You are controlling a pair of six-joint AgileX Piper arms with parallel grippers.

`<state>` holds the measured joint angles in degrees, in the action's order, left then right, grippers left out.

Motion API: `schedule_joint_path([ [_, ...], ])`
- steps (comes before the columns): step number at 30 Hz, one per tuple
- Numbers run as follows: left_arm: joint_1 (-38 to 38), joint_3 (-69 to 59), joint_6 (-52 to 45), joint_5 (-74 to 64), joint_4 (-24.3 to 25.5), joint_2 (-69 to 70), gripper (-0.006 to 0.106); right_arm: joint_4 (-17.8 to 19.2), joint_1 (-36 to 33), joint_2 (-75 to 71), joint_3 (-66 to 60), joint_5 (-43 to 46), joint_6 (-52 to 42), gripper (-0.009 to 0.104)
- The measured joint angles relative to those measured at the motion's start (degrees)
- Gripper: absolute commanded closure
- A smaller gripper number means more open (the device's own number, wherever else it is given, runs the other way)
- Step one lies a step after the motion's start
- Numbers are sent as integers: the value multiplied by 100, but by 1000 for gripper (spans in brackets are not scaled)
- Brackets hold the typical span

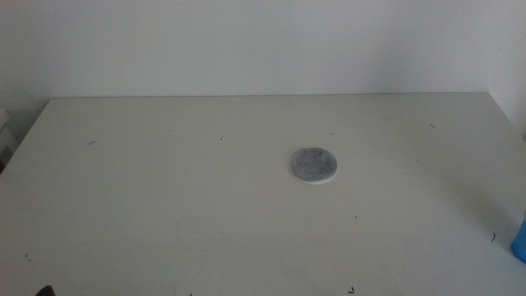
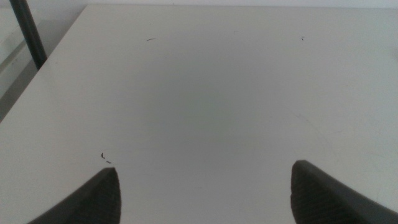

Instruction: Place an empty cup on a cup mat.

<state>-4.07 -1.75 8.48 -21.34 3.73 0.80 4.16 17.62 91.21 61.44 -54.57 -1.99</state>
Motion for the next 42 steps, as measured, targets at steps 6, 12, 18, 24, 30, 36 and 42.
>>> schedule_joint_path([
  [6,0,0,0,0,0,0,-5,53,0,329,0,196,145,26],
  [12,0,0,0,0,0,0,-5,72,0,513,0,387,152,44],
  [18,0,0,0,0,0,0,-5,51,0,616,0,391,157,68],
  [24,0,0,0,0,0,0,-5,35,0,623,0,373,157,89],
  [30,0,0,0,0,0,0,-5,-14,-11,581,0,301,199,96],
  [36,0,0,0,0,0,0,-5,-101,-187,287,43,226,238,96],
  [42,0,0,0,0,0,0,-5,-232,-733,79,719,-321,622,96],
])
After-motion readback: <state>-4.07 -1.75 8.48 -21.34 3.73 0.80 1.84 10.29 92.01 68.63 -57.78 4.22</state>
